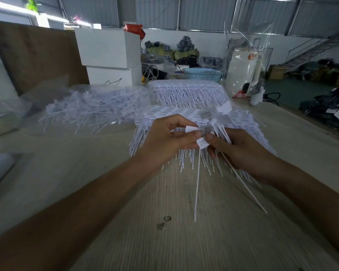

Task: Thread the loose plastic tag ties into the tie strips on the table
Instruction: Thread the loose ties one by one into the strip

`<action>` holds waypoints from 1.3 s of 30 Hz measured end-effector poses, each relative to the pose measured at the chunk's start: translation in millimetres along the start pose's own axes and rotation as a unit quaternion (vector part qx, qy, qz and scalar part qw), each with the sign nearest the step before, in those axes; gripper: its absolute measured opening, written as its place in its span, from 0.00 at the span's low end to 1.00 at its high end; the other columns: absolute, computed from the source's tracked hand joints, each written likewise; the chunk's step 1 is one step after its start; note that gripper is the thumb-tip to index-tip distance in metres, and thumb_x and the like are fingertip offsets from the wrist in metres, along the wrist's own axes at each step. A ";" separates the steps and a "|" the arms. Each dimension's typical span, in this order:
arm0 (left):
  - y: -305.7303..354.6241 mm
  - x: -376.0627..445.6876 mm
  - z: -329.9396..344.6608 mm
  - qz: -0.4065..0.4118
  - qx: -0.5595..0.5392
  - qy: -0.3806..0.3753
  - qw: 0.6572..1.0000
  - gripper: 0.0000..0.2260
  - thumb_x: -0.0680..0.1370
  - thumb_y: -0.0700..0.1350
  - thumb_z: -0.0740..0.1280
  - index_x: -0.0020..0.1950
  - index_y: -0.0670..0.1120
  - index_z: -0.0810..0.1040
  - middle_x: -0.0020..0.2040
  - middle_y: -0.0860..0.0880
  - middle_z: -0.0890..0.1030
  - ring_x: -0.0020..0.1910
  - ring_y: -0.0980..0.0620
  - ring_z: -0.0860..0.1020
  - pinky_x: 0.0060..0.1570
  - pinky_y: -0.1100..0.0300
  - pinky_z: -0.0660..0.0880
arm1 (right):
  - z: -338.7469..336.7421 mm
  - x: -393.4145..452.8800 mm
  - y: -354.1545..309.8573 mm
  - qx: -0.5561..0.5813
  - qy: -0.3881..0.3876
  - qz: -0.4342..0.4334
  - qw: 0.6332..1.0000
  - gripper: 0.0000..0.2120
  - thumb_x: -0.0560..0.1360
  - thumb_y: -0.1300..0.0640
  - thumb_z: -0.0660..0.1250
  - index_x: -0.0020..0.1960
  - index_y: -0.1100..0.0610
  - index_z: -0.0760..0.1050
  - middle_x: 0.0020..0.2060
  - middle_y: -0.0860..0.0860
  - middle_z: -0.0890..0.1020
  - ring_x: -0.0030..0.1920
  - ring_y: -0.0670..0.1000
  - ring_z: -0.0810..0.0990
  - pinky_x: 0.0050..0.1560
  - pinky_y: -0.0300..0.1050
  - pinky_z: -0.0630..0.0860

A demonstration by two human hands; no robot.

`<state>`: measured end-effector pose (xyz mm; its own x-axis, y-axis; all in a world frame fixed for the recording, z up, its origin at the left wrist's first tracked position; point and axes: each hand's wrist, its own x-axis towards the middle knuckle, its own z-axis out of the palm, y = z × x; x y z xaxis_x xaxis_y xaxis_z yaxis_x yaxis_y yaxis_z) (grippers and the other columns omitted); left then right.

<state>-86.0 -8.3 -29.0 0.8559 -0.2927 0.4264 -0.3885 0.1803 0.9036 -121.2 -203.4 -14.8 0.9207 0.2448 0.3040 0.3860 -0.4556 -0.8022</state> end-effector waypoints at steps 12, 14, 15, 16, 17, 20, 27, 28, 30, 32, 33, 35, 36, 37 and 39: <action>0.5 -1.8 5.4 -0.031 -0.020 -0.036 0.999 0.11 0.72 0.32 0.75 0.52 0.39 0.82 0.47 0.43 0.84 0.43 0.42 0.85 0.44 0.53 0.82 | 2.4 1.7 -1.0 0.027 0.076 0.014 0.997 0.19 0.81 0.47 0.64 0.35 0.55 0.76 0.25 0.49 0.74 0.23 0.44 0.67 0.24 0.35 0.63; 1.4 -0.6 5.3 -0.027 -0.030 -0.002 0.999 0.08 0.73 0.31 0.74 0.51 0.38 0.82 0.46 0.41 0.83 0.41 0.41 0.85 0.42 0.53 0.82 | 1.5 1.7 -2.4 0.057 0.063 0.035 0.996 0.18 0.80 0.44 0.62 0.35 0.49 0.80 0.26 0.48 0.74 0.23 0.45 0.66 0.23 0.37 0.62; 2.4 0.3 4.2 -0.023 -0.034 0.015 0.999 0.07 0.73 0.31 0.74 0.50 0.37 0.81 0.45 0.41 0.83 0.40 0.40 0.85 0.42 0.53 0.82 | 0.5 1.8 -2.3 0.065 0.051 0.038 0.996 0.17 0.80 0.43 0.62 0.38 0.49 0.82 0.25 0.47 0.73 0.24 0.45 0.65 0.23 0.37 0.62; 3.4 1.3 2.9 -0.018 -0.041 0.031 0.999 0.07 0.73 0.31 0.73 0.50 0.36 0.81 0.45 0.41 0.83 0.41 0.40 0.85 0.42 0.54 0.82 | -0.3 1.6 -2.4 0.064 0.039 0.037 0.996 0.17 0.79 0.42 0.62 0.42 0.51 0.83 0.26 0.46 0.72 0.24 0.45 0.65 0.24 0.37 0.62; 4.7 2.1 1.6 -0.015 -0.051 0.046 0.998 0.07 0.73 0.30 0.73 0.50 0.36 0.81 0.45 0.40 0.84 0.41 0.39 0.85 0.43 0.54 0.82 | -0.8 1.4 -2.1 0.057 0.028 0.036 0.997 0.18 0.78 0.41 0.62 0.45 0.54 0.83 0.26 0.46 0.72 0.25 0.45 0.65 0.24 0.37 0.62; 8.3 4.6 -0.8 -0.010 -0.088 0.077 0.993 0.05 0.73 0.30 0.72 0.48 0.36 0.80 0.44 0.41 0.84 0.44 0.40 0.85 0.44 0.55 0.82 | 0.9 0.9 -1.2 0.020 -0.011 0.012 1.000 0.29 0.72 0.37 0.64 0.50 0.65 0.80 0.30 0.55 0.76 0.31 0.48 0.71 0.32 0.36 0.68; 10.4 4.0 -0.5 0.002 -0.024 0.046 0.999 0.06 0.77 0.39 0.72 0.54 0.41 0.81 0.51 0.42 0.84 0.51 0.44 0.84 0.48 0.53 0.82 | 2.4 2.6 2.3 -0.060 -0.010 -0.041 0.997 0.20 0.82 0.50 0.57 0.37 0.60 0.75 0.26 0.42 0.75 0.28 0.39 0.72 0.34 0.28 0.66; 12.0 3.7 -1.0 -0.002 -0.008 0.036 0.999 0.09 0.78 0.44 0.71 0.58 0.45 0.80 0.53 0.44 0.84 0.52 0.46 0.84 0.49 0.52 0.81 | 1.3 3.5 4.2 -0.075 0.001 -0.047 0.996 0.21 0.82 0.49 0.56 0.37 0.60 0.74 0.26 0.41 0.75 0.28 0.39 0.72 0.34 0.29 0.67; 14.0 2.2 1.1 0.004 0.038 -0.008 0.999 0.21 0.76 0.54 0.72 0.67 0.54 0.74 0.59 0.47 0.81 0.56 0.50 0.82 0.53 0.52 0.81 | -0.2 3.4 5.2 -0.106 0.021 -0.064 0.992 0.21 0.81 0.44 0.55 0.37 0.56 0.73 0.27 0.43 0.75 0.28 0.41 0.72 0.33 0.31 0.67; 13.0 -0.9 10.6 0.039 0.095 -0.055 0.993 0.32 0.71 0.58 0.75 0.72 0.58 0.66 0.65 0.47 0.76 0.61 0.48 0.79 0.57 0.50 0.79 | 1.0 1.0 5.1 -0.166 0.031 -0.101 0.981 0.15 0.82 0.49 0.56 0.37 0.48 0.70 0.27 0.43 0.74 0.28 0.43 0.73 0.32 0.36 0.67; 11.9 -3.0 17.1 0.068 0.115 -0.061 0.989 0.34 0.69 0.57 0.75 0.72 0.57 0.66 0.64 0.46 0.76 0.61 0.46 0.78 0.58 0.49 0.78 | 3.3 -1.0 4.6 -0.208 0.030 -0.115 0.971 0.13 0.82 0.54 0.58 0.38 0.45 0.68 0.29 0.43 0.74 0.29 0.44 0.74 0.33 0.40 0.68; 13.1 -6.0 27.5 0.117 0.137 -0.030 0.983 0.28 0.70 0.54 0.75 0.68 0.51 0.72 0.58 0.47 0.77 0.55 0.47 0.79 0.54 0.51 0.77 | 11.0 -3.9 3.3 -0.284 0.027 -0.130 0.950 0.09 0.80 0.59 0.60 0.45 0.47 0.73 0.36 0.49 0.81 0.37 0.56 0.82 0.37 0.48 0.73; 14.9 -6.8 29.9 0.139 0.149 0.000 0.979 0.22 0.73 0.53 0.74 0.64 0.48 0.75 0.55 0.47 0.79 0.53 0.50 0.79 0.52 0.54 0.76 | 15.0 -4.4 2.6 -0.306 0.031 -0.136 0.942 0.07 0.80 0.59 0.60 0.51 0.53 0.77 0.40 0.55 0.84 0.40 0.61 0.83 0.39 0.51 0.75; 16.7 -7.2 30.7 0.167 0.167 0.033 0.971 0.17 0.75 0.50 0.73 0.60 0.45 0.77 0.52 0.47 0.80 0.52 0.51 0.80 0.52 0.56 0.76 | 19.1 -5.0 0.9 -0.312 0.040 -0.147 0.938 0.09 0.81 0.59 0.61 0.57 0.59 0.77 0.42 0.59 0.84 0.42 0.63 0.83 0.40 0.52 0.76; 18.9 -7.6 29.3 0.223 0.205 0.088 0.949 0.10 0.77 0.44 0.71 0.54 0.40 0.79 0.50 0.45 0.82 0.52 0.51 0.80 0.53 0.57 0.76 | 25.6 -5.1 -4.4 -0.265 0.038 -0.157 0.951 0.08 0.81 0.60 0.63 0.58 0.62 0.77 0.42 0.59 0.84 0.41 0.59 0.83 0.41 0.53 0.76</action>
<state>-109.8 -30.2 -14.0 0.6046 -0.1047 0.7896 -0.7950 -0.1411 0.5900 -129.1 -180.7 -26.0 0.7495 0.3863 0.5376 0.5984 -0.7427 -0.3005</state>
